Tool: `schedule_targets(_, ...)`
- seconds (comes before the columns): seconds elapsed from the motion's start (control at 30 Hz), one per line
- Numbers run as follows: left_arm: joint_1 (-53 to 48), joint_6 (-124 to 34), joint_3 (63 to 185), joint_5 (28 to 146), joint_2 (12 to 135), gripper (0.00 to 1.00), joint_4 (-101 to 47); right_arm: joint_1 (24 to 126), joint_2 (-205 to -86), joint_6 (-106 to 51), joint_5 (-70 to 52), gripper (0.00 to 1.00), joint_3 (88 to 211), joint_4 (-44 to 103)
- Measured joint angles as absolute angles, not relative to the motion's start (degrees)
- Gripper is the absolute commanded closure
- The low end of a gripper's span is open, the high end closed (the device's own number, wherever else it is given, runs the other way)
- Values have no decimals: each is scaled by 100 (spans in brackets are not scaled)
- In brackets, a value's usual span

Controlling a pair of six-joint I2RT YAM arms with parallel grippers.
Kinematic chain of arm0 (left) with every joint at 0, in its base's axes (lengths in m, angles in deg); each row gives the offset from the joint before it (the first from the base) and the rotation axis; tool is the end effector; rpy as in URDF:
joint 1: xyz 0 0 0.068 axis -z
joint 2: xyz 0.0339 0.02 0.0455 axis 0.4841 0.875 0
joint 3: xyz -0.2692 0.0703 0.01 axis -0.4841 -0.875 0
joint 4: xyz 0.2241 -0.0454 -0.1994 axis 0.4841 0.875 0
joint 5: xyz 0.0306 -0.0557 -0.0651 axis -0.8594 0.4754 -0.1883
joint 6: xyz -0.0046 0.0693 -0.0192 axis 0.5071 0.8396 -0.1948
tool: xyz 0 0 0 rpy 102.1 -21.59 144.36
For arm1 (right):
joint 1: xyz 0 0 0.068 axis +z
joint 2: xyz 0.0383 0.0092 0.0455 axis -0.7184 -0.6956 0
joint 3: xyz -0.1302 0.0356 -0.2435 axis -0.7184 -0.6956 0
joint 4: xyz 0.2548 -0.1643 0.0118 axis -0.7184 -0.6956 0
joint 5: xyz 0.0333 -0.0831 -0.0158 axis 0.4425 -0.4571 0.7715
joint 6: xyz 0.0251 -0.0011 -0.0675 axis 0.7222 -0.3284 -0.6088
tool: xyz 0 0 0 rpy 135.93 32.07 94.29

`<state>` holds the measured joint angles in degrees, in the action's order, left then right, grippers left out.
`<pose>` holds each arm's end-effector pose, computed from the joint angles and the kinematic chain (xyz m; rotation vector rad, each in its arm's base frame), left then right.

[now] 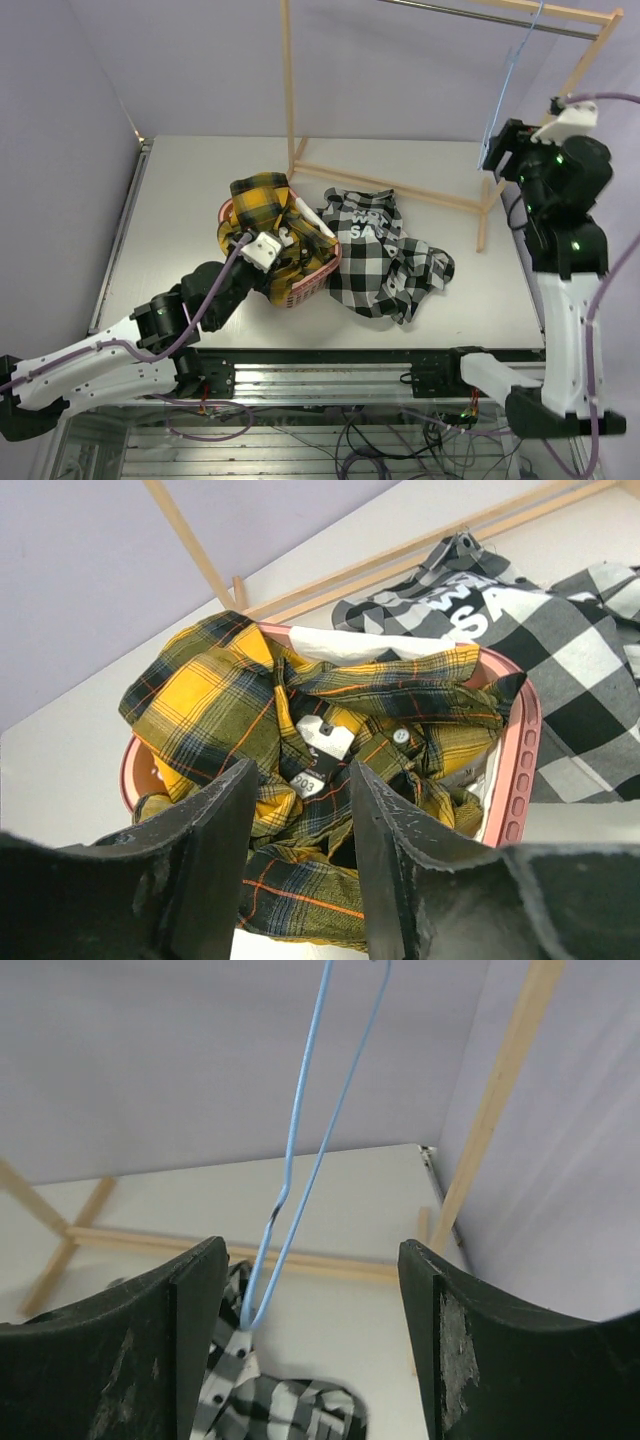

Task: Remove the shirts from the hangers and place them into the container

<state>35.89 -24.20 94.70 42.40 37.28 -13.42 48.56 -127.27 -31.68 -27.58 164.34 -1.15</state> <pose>0.1244 -0.1822 0.3435 0.6092 1.5778 -0.1909 0.2576 0.0008 0.5326 0.1460 1.6265 -0.0792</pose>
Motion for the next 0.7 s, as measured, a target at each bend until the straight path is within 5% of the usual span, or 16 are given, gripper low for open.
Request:
schedule_targets(0.2, 3589, -2514, 9465, 4089, 3702, 34, -1361, 4856, -11658, -2650, -2133, 22, 16429, -1025)
schedule_targets(0.43, 3589, -2601, 9456, 4008, 3929, 36, -1357, 4856, -10731, -2006, -940, 37, 15728, -1916)
schedule_targets(0.7, 3589, -2632, 9450, 3969, 3931, 38, -1359, 4856, -10078, -1398, 385, 37, 14049, -2445)
